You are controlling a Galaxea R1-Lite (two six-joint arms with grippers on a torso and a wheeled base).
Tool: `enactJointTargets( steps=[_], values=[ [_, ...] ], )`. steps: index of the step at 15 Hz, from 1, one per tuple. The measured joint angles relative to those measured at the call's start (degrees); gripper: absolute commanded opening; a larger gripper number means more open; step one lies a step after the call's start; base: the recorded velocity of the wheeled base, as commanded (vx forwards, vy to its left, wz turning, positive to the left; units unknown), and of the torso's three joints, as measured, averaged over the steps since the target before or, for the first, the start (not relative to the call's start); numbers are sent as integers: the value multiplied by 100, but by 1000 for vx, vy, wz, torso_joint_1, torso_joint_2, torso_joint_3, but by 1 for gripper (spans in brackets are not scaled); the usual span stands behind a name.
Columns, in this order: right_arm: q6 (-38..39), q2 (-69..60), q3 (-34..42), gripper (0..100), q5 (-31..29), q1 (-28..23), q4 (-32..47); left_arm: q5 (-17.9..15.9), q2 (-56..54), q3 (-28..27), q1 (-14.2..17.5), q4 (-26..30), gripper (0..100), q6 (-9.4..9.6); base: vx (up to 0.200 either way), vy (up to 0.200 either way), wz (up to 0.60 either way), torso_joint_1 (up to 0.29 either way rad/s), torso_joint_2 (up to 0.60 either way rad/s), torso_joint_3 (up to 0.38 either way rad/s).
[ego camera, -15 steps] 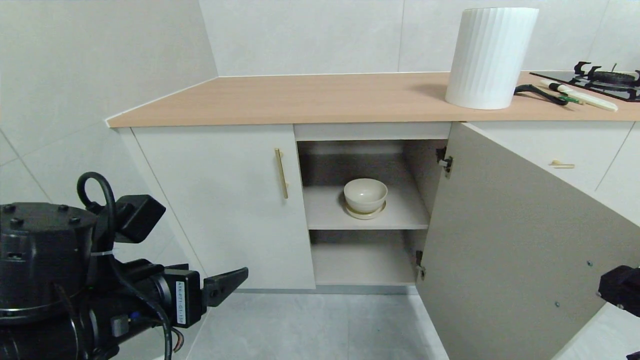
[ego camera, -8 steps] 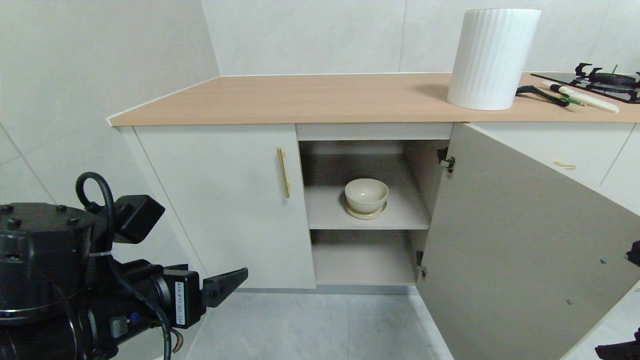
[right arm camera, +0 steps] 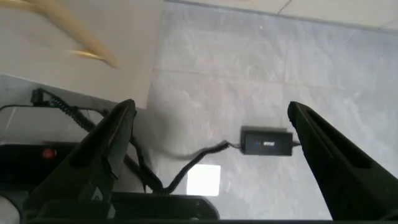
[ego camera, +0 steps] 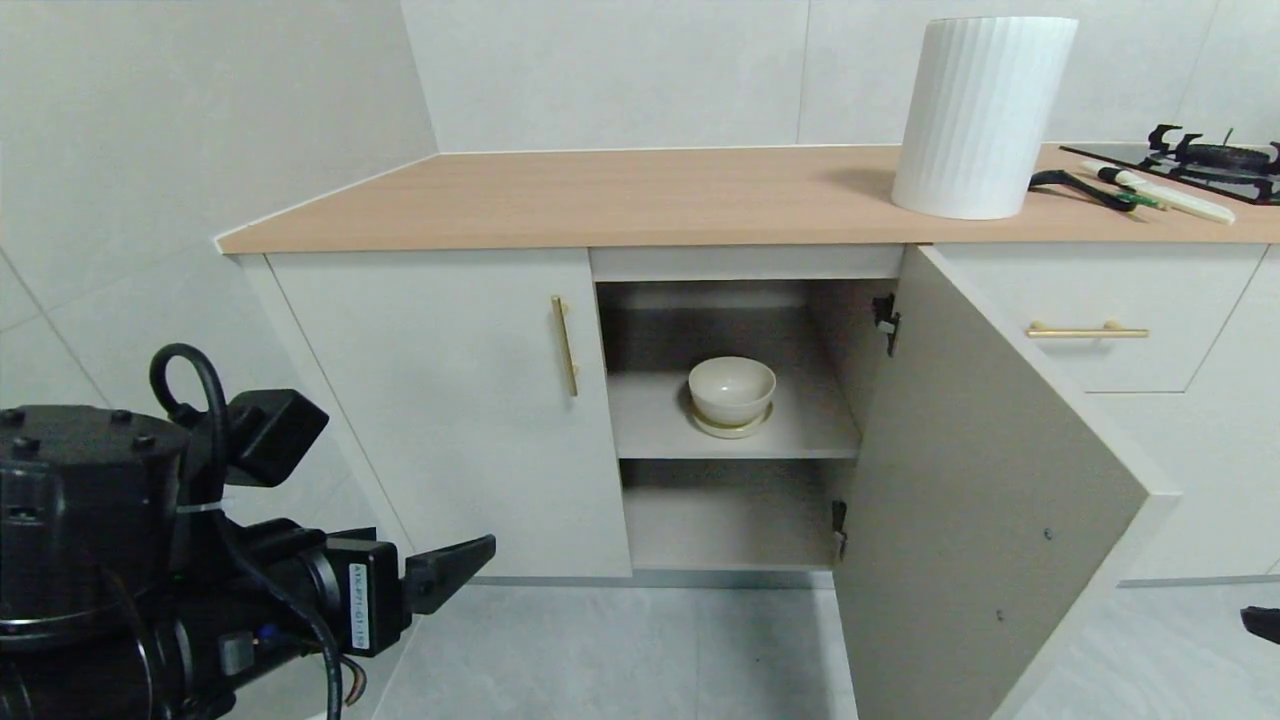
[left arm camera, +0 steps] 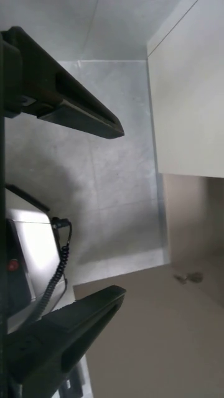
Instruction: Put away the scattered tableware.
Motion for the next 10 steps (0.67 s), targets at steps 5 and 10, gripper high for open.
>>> enactJointTargets(
  steps=[5,10],
  values=[
    [11,240,20,100,11,-327,-234,-2,-17,-9,0,2,100,2,0,0,0,0,0,0],
    [312,878,566,100,66,-385,-1913,0,-22,-9,5,0,100,2,0,0,0,0,0,0]
  ],
)
